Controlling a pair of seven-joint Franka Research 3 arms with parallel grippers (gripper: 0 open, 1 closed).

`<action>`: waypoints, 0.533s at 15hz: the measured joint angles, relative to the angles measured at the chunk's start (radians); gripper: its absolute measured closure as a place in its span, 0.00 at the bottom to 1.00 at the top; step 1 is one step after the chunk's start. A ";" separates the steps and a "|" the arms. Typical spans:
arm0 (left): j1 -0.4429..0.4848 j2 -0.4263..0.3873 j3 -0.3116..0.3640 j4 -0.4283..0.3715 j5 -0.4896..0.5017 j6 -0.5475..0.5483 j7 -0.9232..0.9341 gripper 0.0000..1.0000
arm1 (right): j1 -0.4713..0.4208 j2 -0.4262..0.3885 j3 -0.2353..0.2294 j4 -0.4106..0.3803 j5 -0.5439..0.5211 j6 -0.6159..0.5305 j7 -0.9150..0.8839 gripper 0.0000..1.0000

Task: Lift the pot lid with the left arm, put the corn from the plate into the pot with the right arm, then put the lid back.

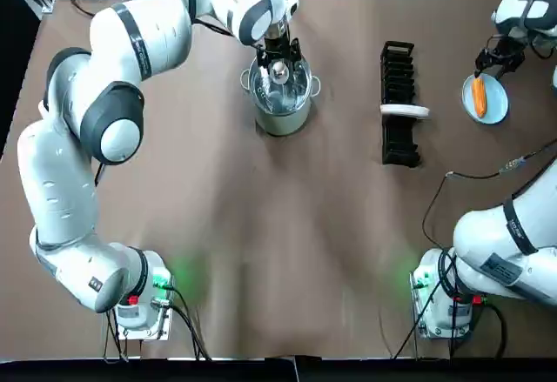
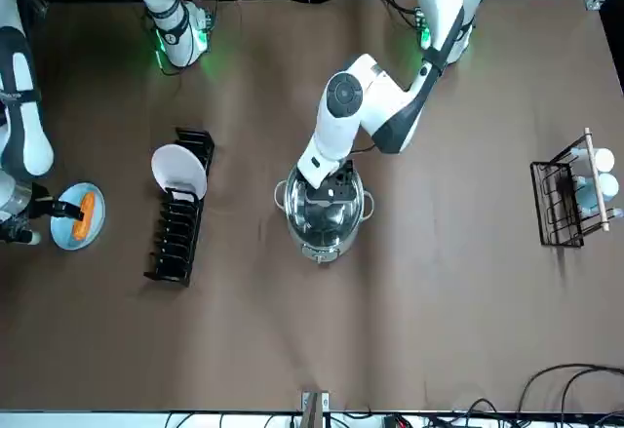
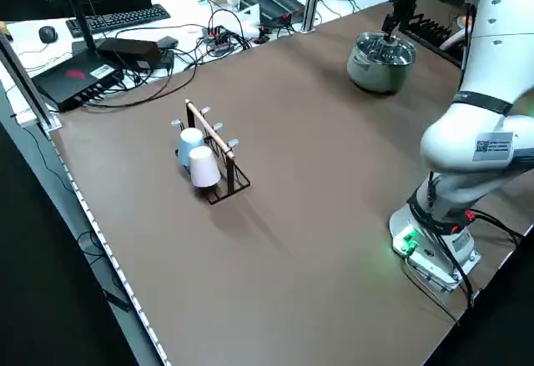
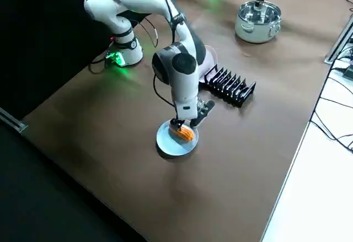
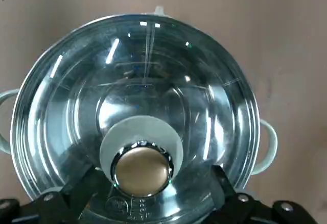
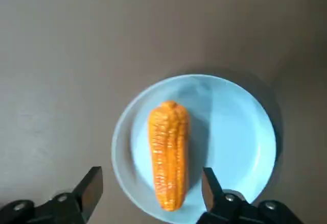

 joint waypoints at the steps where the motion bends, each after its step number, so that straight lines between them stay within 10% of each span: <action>1: 0.000 0.001 0.003 0.000 0.000 0.005 0.000 0.01 | -0.001 0.009 -0.003 -0.003 -0.011 0.009 0.000 0.15; 8: -0.042 0.014 0.045 0.002 0.002 0.013 0.001 0.28 | -0.002 0.049 -0.012 -0.012 -0.019 0.018 0.000 0.31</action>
